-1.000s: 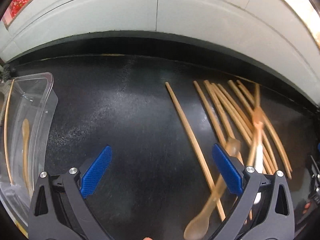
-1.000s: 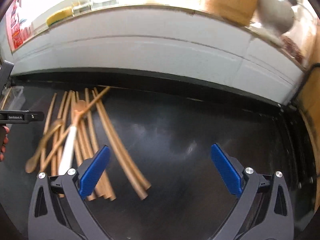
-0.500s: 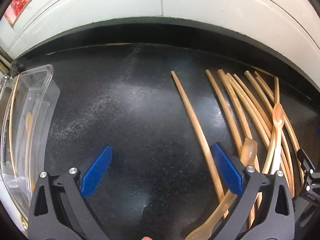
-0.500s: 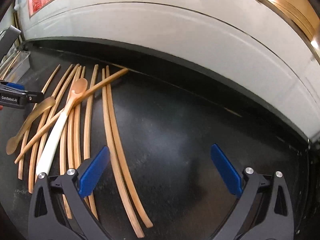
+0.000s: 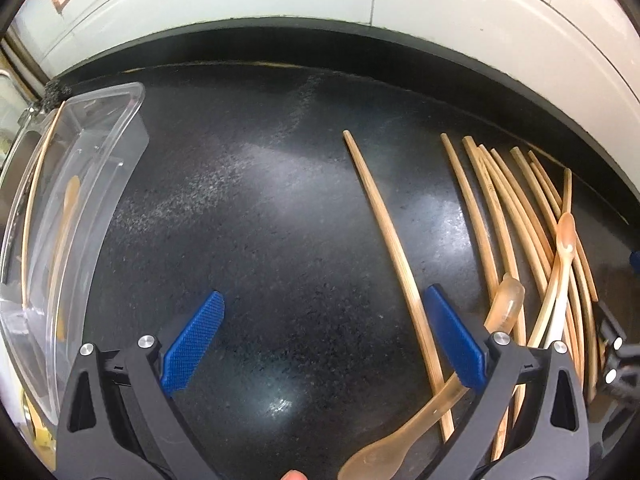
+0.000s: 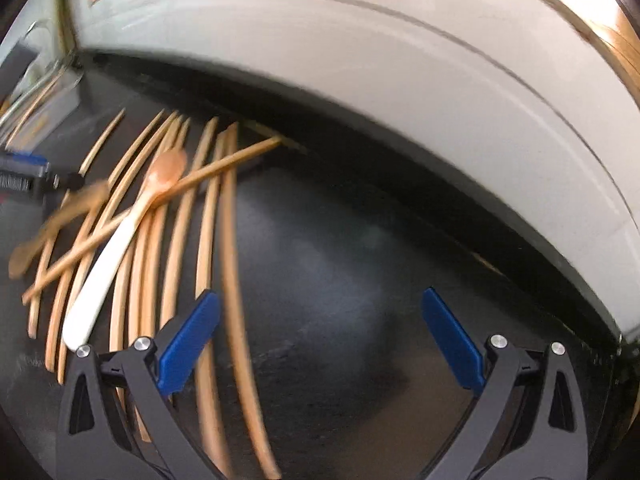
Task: Organize utensils
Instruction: 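Move both open tools back over the utensil pile, then grasp a chopstick with the left tool while the right tool grasps another chopstick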
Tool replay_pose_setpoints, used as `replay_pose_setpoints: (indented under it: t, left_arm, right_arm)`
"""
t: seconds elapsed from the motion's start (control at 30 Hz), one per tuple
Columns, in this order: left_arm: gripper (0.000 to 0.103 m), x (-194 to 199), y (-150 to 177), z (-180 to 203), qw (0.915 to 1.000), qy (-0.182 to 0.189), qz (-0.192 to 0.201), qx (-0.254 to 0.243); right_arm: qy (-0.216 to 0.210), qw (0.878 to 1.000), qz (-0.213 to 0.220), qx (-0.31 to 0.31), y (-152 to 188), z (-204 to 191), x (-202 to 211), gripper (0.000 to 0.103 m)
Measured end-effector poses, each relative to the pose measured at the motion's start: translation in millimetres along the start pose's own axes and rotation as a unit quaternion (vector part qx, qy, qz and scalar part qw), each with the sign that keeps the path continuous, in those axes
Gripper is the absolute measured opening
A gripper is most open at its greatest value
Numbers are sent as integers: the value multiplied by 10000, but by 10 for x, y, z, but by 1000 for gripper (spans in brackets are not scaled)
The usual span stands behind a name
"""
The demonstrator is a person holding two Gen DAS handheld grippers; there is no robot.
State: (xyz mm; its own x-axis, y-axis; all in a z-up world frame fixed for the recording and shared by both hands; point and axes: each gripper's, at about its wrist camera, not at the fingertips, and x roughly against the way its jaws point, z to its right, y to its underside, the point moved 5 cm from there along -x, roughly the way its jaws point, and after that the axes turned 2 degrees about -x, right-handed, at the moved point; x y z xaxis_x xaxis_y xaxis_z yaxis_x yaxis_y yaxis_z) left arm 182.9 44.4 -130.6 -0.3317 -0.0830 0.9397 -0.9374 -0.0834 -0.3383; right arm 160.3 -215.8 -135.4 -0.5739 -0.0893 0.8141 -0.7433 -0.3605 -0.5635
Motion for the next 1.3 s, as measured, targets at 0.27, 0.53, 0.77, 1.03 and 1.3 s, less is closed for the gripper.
replay_pose_setpoints:
  t: [0.27,0.53,0.77,1.03,1.3]
  left_arm:
    - [98,-23,88,-95,9993,-109,2,347]
    - [98,23,243,-122,9983,-176,78,556]
    - [19,203,331,11,9971,-126,683,319]
    - [5,273,383,157,9947,706,703,-241]
    - [5,706,277,46,9872,1262,956,-200]
  right_arm:
    - [-714,9953,-416,-495,-131,-17,-247,98]
    - [-580,9960,-137,-668,-140,-75,-266,98]
    - [-721,9965,-25,-429,-95,-230,-40,28]
    - [-793,9918,-175,-987,-80,-324,92,7]
    - [-849,9765,-225,-1968,114,-11,484,7]
